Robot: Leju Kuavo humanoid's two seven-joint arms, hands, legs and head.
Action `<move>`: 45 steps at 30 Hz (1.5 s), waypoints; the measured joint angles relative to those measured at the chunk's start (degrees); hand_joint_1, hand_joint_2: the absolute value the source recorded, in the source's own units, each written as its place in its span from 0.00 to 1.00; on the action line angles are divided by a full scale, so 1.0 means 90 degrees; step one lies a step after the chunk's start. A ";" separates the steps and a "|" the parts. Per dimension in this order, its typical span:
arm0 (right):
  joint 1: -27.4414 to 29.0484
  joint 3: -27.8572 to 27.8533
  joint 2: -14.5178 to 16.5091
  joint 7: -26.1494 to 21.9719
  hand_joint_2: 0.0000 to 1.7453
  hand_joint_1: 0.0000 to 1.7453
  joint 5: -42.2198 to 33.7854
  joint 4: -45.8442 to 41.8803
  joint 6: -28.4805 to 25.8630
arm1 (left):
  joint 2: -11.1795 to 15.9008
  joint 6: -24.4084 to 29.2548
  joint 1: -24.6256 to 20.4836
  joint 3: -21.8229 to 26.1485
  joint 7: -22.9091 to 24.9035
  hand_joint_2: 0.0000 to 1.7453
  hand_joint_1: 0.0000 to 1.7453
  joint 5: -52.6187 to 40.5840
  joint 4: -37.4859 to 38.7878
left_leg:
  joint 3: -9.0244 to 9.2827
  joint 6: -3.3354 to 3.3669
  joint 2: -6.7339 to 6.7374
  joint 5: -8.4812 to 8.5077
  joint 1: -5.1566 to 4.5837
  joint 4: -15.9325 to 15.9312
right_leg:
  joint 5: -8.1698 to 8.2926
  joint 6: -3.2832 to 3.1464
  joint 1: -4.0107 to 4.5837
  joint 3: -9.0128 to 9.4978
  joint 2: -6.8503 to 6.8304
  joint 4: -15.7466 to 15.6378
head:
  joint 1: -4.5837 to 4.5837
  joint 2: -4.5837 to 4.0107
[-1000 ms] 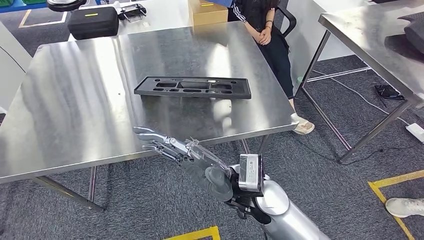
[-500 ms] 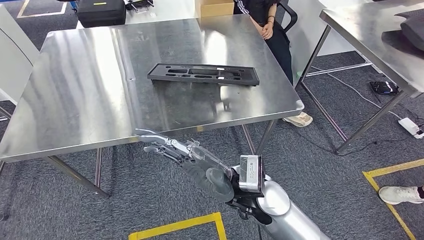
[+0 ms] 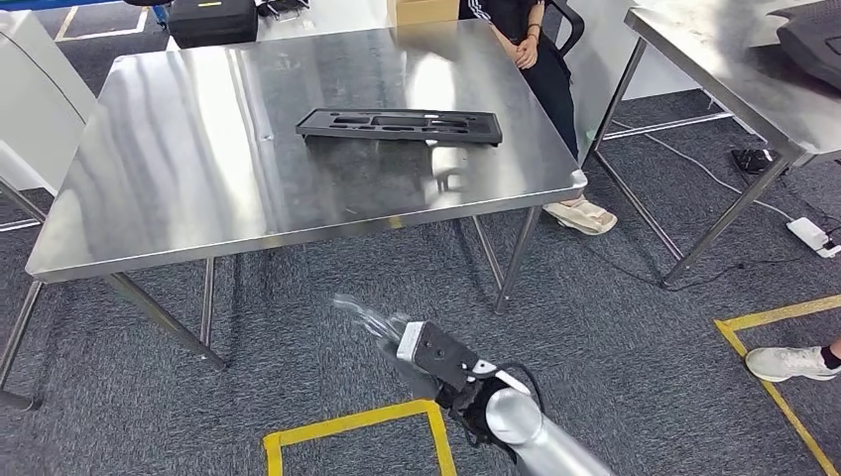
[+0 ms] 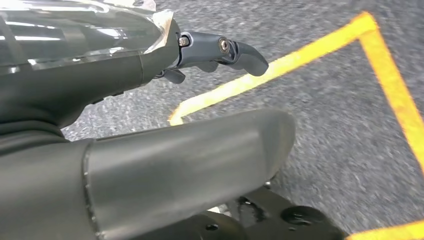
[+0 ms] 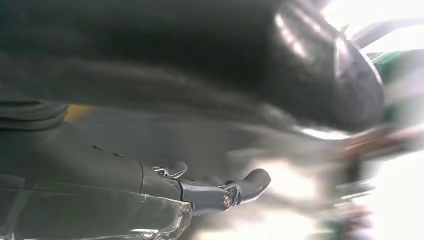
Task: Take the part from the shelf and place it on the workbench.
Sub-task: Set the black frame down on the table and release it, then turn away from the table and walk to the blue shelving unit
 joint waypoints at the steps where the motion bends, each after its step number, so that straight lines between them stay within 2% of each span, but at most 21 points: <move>1: 0.0125 -0.0064 -0.0041 -0.0015 0.00 0.00 0.0122 0.0594 -0.0255 | 0.0011 -0.0015 0.0000 -0.0001 0.0048 0.00 0.00 -0.0018 0.0001 | 0.0284 0.0005 -0.0037 -0.0042 0.0011 -0.0406 | 0.0025 0.0042 0.0009 -0.0075 -0.0013 0.0063 | 0.0000 0.0001; 3: 0.0389 -0.0259 -0.0100 -0.0059 0.00 0.00 0.0255 0.1815 -0.0726 | 0.0027 -0.0047 0.0008 -0.0009 0.0154 0.00 0.00 -0.0081 0.0001 | 0.0557 0.0094 -0.0107 -0.0236 -0.0008 -0.0889 | 0.0093 0.0142 0.0042 -0.0170 -0.0034 0.0134 | 0.0003 0.0001; 6: 0.0923 -0.0618 -0.0163 -0.0060 0.00 0.00 0.0221 0.3604 -0.1199 | 0.0046 -0.0072 0.0049 -0.0052 0.0289 0.00 0.00 -0.0191 0.0002 | 0.0442 0.0364 -0.0112 -0.0149 -0.0065 -0.0957 | 0.0104 0.0281 0.0031 -0.0242 -0.0031 0.0170 | 0.0015 0.0000; 10: 0.1497 -0.0907 -0.0229 0.0145 0.00 0.00 0.0163 0.5075 -0.1293 | 0.0100 -0.0072 0.0070 -0.0146 0.0384 0.00 0.00 -0.0283 0.0003 | 0.0106 0.0579 -0.0019 0.0123 -0.0115 -0.0964 | -0.0894 0.0141 0.0010 -0.0676 0.0057 0.1405 | 0.0077 0.0001; 11: 0.1566 -0.0931 -0.0227 0.0286 0.00 0.00 0.0198 0.5319 -0.1265 | 0.0111 -0.0072 0.0066 -0.0173 0.0415 0.00 0.00 -0.0317 0.0002 | 0.0020 0.0583 0.0012 0.0192 -0.0131 -0.0958 | -0.1033 0.0158 0.0012 -0.0713 0.0069 0.1739 | 0.0080 0.0001; 13: 0.1727 -0.0921 -0.0237 0.0518 0.00 0.00 0.0392 0.5726 -0.1217 | 0.0135 -0.0073 0.0047 -0.0238 0.0489 0.00 0.00 -0.0383 -0.0001 | -0.0139 0.0575 0.0053 0.0327 -0.0155 -0.0948 | -0.0951 0.0269 0.0011 -0.0477 0.0077 0.1850 | 0.0081 0.0001; 15: 0.1925 -0.0841 -0.0295 0.0543 0.00 0.00 0.0653 0.6028 -0.1331 | 0.0168 -0.0068 0.0017 -0.0296 0.0532 0.00 0.00 -0.0402 -0.0008 | -0.0284 0.0538 0.0056 0.0459 -0.0161 -0.0944 | -0.0759 0.0329 0.0014 0.0186 0.0077 0.1115 | 0.0083 0.0001; 17: 0.2052 -0.0771 -0.0398 0.0469 0.00 0.00 0.0753 0.6250 -0.1598 | 0.0206 -0.0055 -0.0006 -0.0322 0.0529 0.00 0.00 -0.0390 -0.0016 | -0.0367 0.0463 0.0062 0.0589 -0.0174 -0.0953 | -0.0806 0.0266 0.0063 0.0806 0.0086 0.0207 | 0.0078 0.0001; 19: 0.2109 -0.0756 -0.0493 0.0424 0.00 0.00 0.0719 0.6415 -0.1776 | 0.0242 -0.0039 -0.0014 -0.0329 0.0516 0.00 0.00 -0.0373 -0.0021 | -0.0388 0.0381 0.0088 0.0710 -0.0180 -0.0984 | -0.0861 0.0179 0.0125 0.0950 0.0102 -0.0126 | 0.0070 0.0001; 22: 0.2171 -0.0763 -0.0582 0.0438 0.00 0.00 0.0580 0.6582 -0.1815 | 0.0286 -0.0010 -0.0005 -0.0347 0.0511 0.00 0.00 -0.0356 -0.0018 | -0.0474 0.0278 0.0083 0.0528 -0.0148 -0.0853 | -0.0673 0.0012 0.0053 0.0774 0.0086 -0.0124 | 0.0050 0.0001; 25: 0.2204 -0.0908 -0.0589 0.0475 0.00 0.00 0.0024 0.6690 -0.1815 | 0.0305 0.0015 -0.0007 -0.0376 0.0497 0.00 0.00 -0.0370 -0.0021 | -0.0715 0.0202 0.0043 -0.0468 -0.0126 0.0134 | -0.0448 -0.0118 0.0035 0.0522 0.0060 -0.0126 | 0.0025 0.0001; 26: 0.2222 -0.1002 -0.0571 0.0493 0.00 0.00 -0.0197 0.6730 -0.1813 | 0.0313 0.0031 -0.0013 -0.0395 0.0481 0.00 0.00 -0.0403 -0.0023 | -0.0749 0.0179 0.0033 -0.0630 -0.0122 0.0499 | -0.0378 -0.0117 0.0041 0.0426 0.0066 -0.0123 | 0.0024 0.0000; 28: 0.2258 -0.1217 -0.0502 0.0585 0.00 0.00 -0.0530 0.6815 -0.1791 | 0.0326 0.0080 -0.0021 -0.0457 0.0443 0.00 0.00 -0.0467 -0.0029 | -0.0613 0.0151 0.0020 -0.0442 -0.0106 0.0810 | -0.0241 -0.0085 0.0041 0.0245 0.0098 -0.0102 | 0.0023 -0.0001; 30: 0.2276 -0.1401 -0.0410 0.0741 0.00 0.00 -0.0682 0.6891 -0.1756 | 0.0333 0.0134 -0.0023 -0.0503 0.0425 0.00 0.00 -0.0475 -0.0033 | -0.0098 0.0148 -0.0079 -0.0081 -0.0070 0.0362 | -0.0120 -0.0023 0.0030 0.0073 0.0162 -0.0042 | 0.0020 -0.0001; 32: 0.2271 -0.1515 -0.0329 0.0900 0.00 0.00 -0.0742 0.6933 -0.1726 | 0.0335 0.0176 -0.0014 -0.0514 0.0424 0.00 0.00 -0.0457 -0.0035 | 0.0551 0.0174 -0.0299 -0.0152 -0.0047 -0.0491 | -0.0032 0.0048 0.0051 -0.0076 0.0239 0.0044 | 0.0025 0.0000; 34: 0.2266 -0.1565 -0.0291 0.0984 0.00 0.00 -0.0773 0.6945 -0.1708 | 0.0336 0.0199 -0.0004 -0.0518 0.0423 0.00 0.00 -0.0447 -0.0035 | 0.0849 0.0199 -0.0423 -0.0349 -0.0046 -0.0958 | 0.0008 0.0093 0.0078 -0.0139 0.0285 0.0089 | 0.0036 0.0001; 38: 0.2267 -0.1587 -0.0275 0.1006 0.00 0.00 -0.0786 0.6953 -0.1699 | 0.0333 0.0210 -0.0002 -0.0520 0.0422 0.00 0.00 -0.0440 -0.0035 | 0.0856 0.0209 -0.0394 -0.0402 -0.0053 -0.1024 | 0.0036 0.0117 0.0079 -0.0157 0.0307 0.0096 | 0.0037 0.0001; 40: 0.2281 -0.1647 -0.0223 0.1055 0.00 0.00 -0.0813 0.6978 -0.1672 | 0.0324 0.0226 -0.0003 -0.0522 0.0421 0.00 0.00 -0.0424 -0.0037 | 0.0812 0.0312 -0.0281 -0.0430 -0.0075 -0.1107 | 0.0091 0.0178 0.0072 -0.0260 0.0338 0.0128 | 0.0037 0.0001; 43: 0.2322 -0.1921 -0.0096 0.1203 0.00 0.00 -0.1142 0.7030 -0.1648 | 0.0304 0.0642 0.0014 -0.0531 0.0427 0.00 0.00 -0.0419 -0.0035 | 0.0625 0.0537 0.0166 -0.0278 -0.0093 -0.1181 | -0.0590 0.0235 0.0028 -0.0856 0.0216 0.1590 | 0.0091 0.0001; 44: 0.2328 -0.2006 -0.0063 0.1232 0.00 0.00 -0.1244 0.7034 -0.1652 | 0.0301 0.0828 0.0016 -0.0543 0.0433 0.00 0.00 -0.0436 -0.0033 | 0.0583 0.0546 0.0292 -0.0242 -0.0098 -0.1178 | -0.0777 0.0265 0.0012 -0.0884 0.0172 0.1913 | 0.0108 0.0001; 45: 0.2335 -0.2042 -0.0044 0.1235 0.00 0.00 -0.1260 0.7035 -0.1657 | 0.0293 0.0935 0.0011 -0.0557 0.0441 0.00 0.00 -0.0455 -0.0033 | 0.0580 0.0537 0.0365 -0.0234 -0.0096 -0.1176 | -0.0710 0.0324 0.0000 -0.0659 0.0133 0.1656 | 0.0107 0.0001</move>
